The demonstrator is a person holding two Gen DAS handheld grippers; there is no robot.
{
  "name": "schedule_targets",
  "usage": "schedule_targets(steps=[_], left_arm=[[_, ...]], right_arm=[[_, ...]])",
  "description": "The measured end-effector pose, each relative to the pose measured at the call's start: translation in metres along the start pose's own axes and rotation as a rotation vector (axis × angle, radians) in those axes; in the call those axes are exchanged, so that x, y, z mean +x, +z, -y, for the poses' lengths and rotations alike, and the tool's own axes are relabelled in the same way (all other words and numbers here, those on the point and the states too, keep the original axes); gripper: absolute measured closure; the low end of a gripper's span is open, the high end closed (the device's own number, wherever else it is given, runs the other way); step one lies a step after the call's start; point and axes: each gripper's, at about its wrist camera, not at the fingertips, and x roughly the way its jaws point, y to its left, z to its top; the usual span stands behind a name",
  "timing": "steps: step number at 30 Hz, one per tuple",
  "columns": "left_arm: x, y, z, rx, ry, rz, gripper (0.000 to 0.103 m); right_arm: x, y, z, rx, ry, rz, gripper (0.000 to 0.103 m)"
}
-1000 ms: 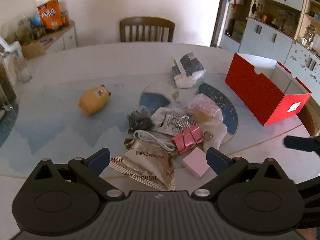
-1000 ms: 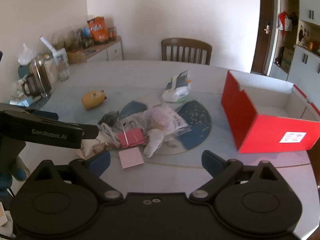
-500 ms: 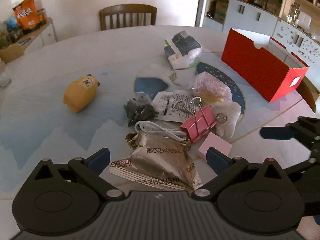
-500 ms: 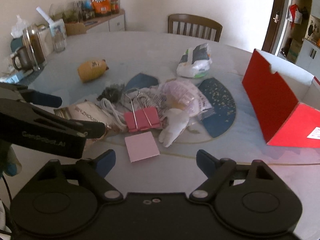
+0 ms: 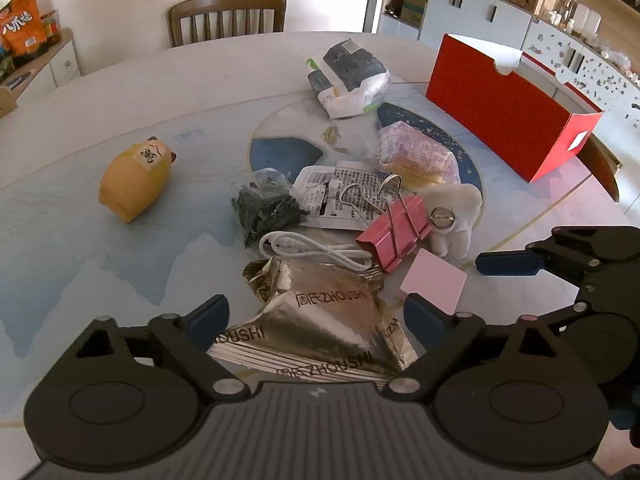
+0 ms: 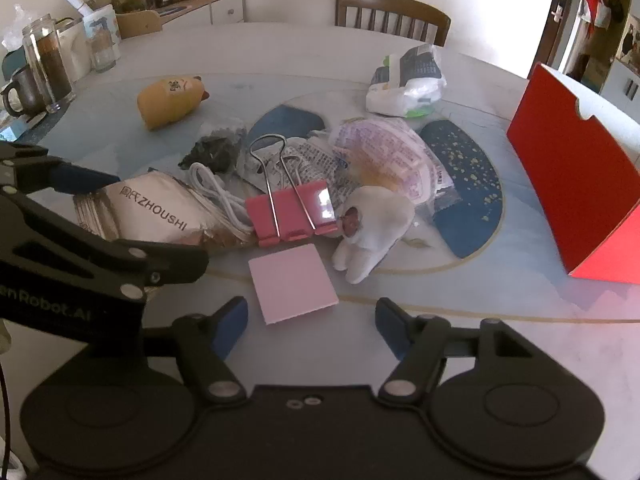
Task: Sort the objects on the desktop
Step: 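Move the left tool toward the silver foil snack bag, then grasp the silver foil bag with the left tool while the right tool grasps the pink sticky-note pad, then carry the foil bag with the left tool while the right tool carries the pink pad into the red box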
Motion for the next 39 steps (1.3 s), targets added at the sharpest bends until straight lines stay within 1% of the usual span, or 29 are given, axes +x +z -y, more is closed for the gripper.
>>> schedule_targets(steps=[2, 7, 9, 12, 13, 14, 15, 19, 22, 27, 32, 39], left_arm=[[0.0, 0.001, -0.001, -0.001, -0.012, -0.005, 0.016], [0.002, 0.001, -0.003, -0.005, -0.04, -0.028, 0.022], [0.002, 0.001, -0.005, -0.01, -0.05, -0.04, 0.025], [0.001, 0.001, -0.006, -0.009, -0.059, -0.05, 0.042], [0.001, 0.001, -0.007, -0.012, -0.063, -0.058, 0.044], [0.001, 0.0, -0.009, -0.017, -0.069, -0.067, 0.05], [0.002, -0.001, -0.009, -0.016, -0.078, -0.081, 0.052], [-0.001, -0.003, -0.009, 0.002, -0.093, -0.092, 0.055], [-0.002, -0.003, -0.013, -0.008, -0.107, -0.103, 0.057], [-0.008, -0.003, -0.023, -0.039, -0.127, -0.122, 0.06], [-0.021, 0.003, -0.032, -0.07, -0.141, -0.098, 0.06], [-0.034, 0.012, -0.026, -0.051, -0.161, -0.06, 0.06]], right_arm=[[0.001, 0.001, -0.001, 0.001, 0.002, -0.001, 0.036], [0.001, 0.004, -0.002, 0.007, 0.015, -0.007, 0.044], [0.001, 0.005, -0.005, -0.006, 0.016, -0.006, 0.049], [0.001, 0.005, -0.007, -0.013, 0.022, -0.007, 0.053], [0.001, 0.005, -0.007, -0.012, 0.027, -0.009, 0.054], [0.0, 0.005, -0.007, -0.009, 0.029, -0.011, 0.057], [0.0, 0.004, -0.007, -0.009, 0.031, -0.013, 0.06], [-0.002, 0.005, -0.005, 0.008, 0.029, -0.028, 0.061], [-0.004, 0.003, -0.002, 0.022, 0.035, -0.041, 0.061], [-0.014, 0.002, 0.003, 0.029, 0.031, -0.036, 0.061], [-0.027, 0.003, 0.008, 0.047, 0.01, -0.016, 0.061], [-0.05, 0.008, 0.013, 0.062, -0.022, 0.032, 0.061]])
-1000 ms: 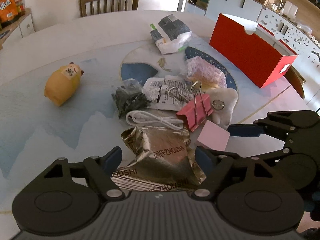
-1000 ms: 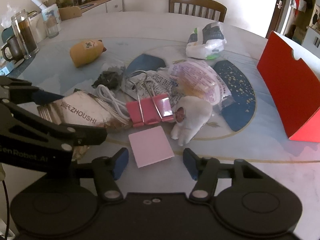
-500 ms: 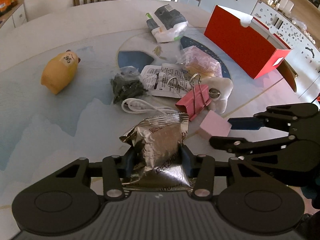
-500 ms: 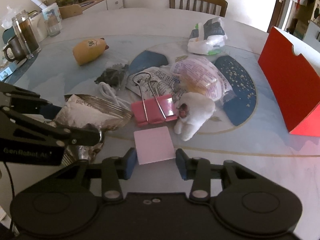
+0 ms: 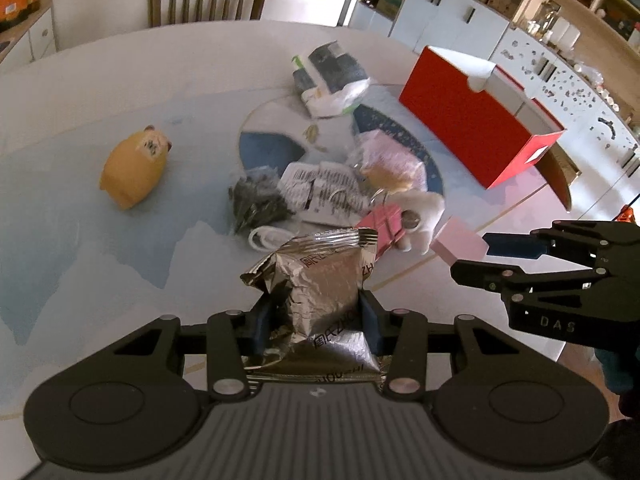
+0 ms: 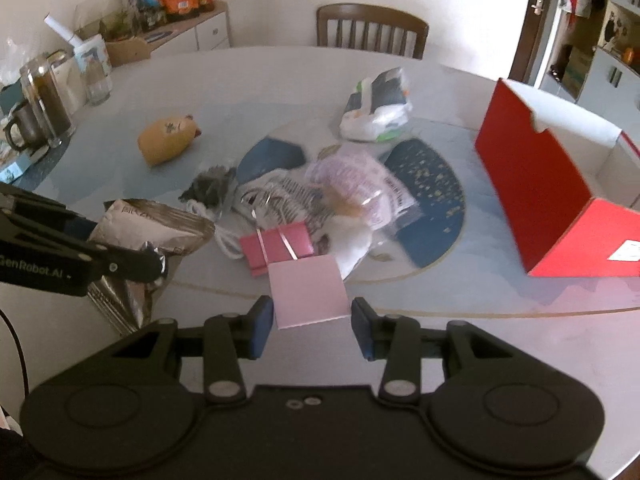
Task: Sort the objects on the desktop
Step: 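Carry the foil bag with the left tool while the right tool carries the pink pad into the red box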
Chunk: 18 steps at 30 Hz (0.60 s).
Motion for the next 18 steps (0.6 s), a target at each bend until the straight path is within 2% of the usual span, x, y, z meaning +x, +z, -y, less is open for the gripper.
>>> schedule_targets(steps=[18], left_arm=[[-0.026, 0.029, 0.035, 0.04, 0.008, 0.106, 0.06]], right_arm=[[-0.054, 0.017, 0.039, 0.041, -0.076, 0.104, 0.061]])
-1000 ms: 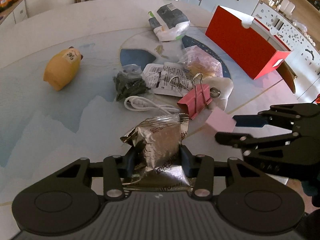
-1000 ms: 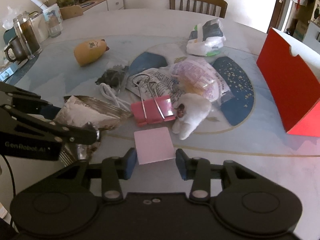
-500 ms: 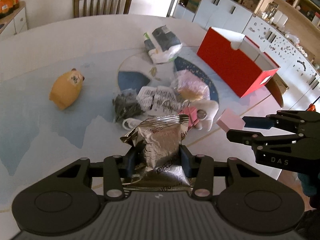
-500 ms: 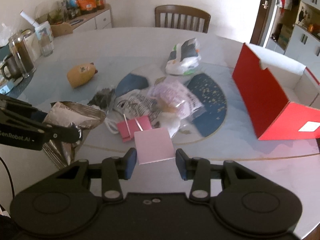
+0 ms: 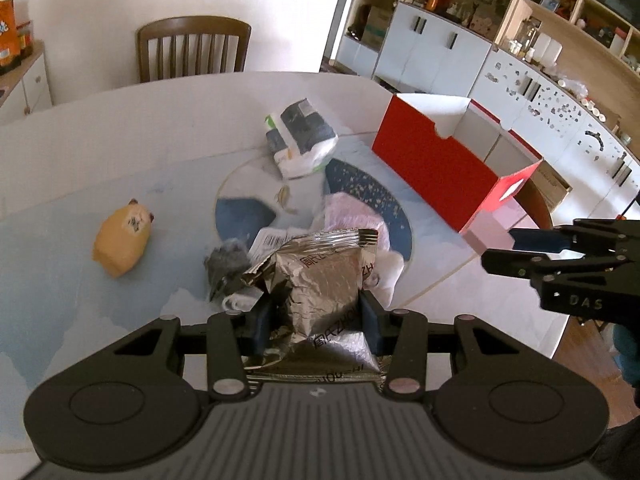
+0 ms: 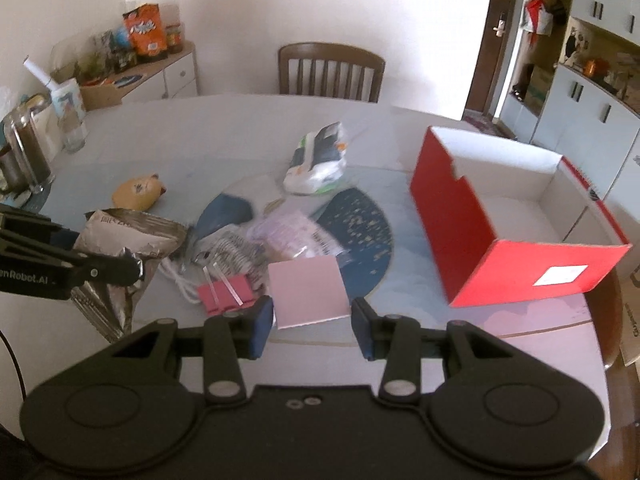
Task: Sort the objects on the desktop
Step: 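Carry the foil bag with the left tool while the right tool carries the pink pad into the red box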
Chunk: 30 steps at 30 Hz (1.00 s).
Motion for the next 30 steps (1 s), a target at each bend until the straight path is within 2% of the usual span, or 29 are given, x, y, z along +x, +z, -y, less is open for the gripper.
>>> schedule_targets(steps=[6, 13, 30], left_arm=[[0.001, 0.017, 0.024, -0.006, 0.021, 0.025, 0.06], [0.013, 0.041, 0.069, 0.006, 0.035, 0.049, 0.06], [0.076, 0.101, 0.176, 0.038, 0.026, 0.071, 0.059]], right_arm=[[-0.011, 0.009, 0.029, 0.022, 0.004, 0.04, 0.061], [-0.014, 0.021, 0.072, 0.022, 0.03, 0.074, 0.061], [-0.002, 0.038, 0.184, 0.018, 0.077, 0.096, 0.061]])
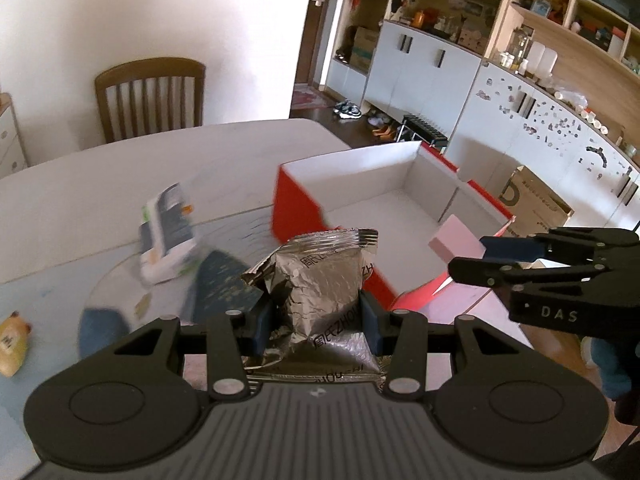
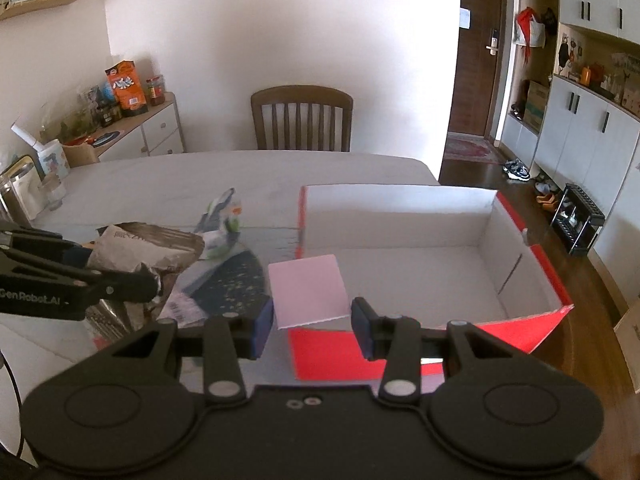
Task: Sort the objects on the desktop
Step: 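Carry the foil bag with the left tool while the right tool carries the pink pad into the red box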
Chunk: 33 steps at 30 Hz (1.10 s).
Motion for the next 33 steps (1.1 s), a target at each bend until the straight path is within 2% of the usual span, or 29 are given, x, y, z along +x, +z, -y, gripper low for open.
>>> schedule_targets(steps=[15, 25, 33], left_arm=[[0.076, 0.053, 0.063, 0.095, -0.038, -0.058, 0.059], [0.136, 0.075, 0.07, 0.148, -0.043, -0.133, 0.059], [0.184, 0.083, 0.073, 0.173, -0.038, -0.206, 0.059]], right_arm=[[0.023, 0.013, 0.08, 0.036, -0.03, -0.02, 0.061], [0.048, 0.018, 0.11, 0.044, -0.067, -0.048, 0.061], [0.084, 0.016, 0.127, 0.061, -0.083, -0.135, 0.061]])
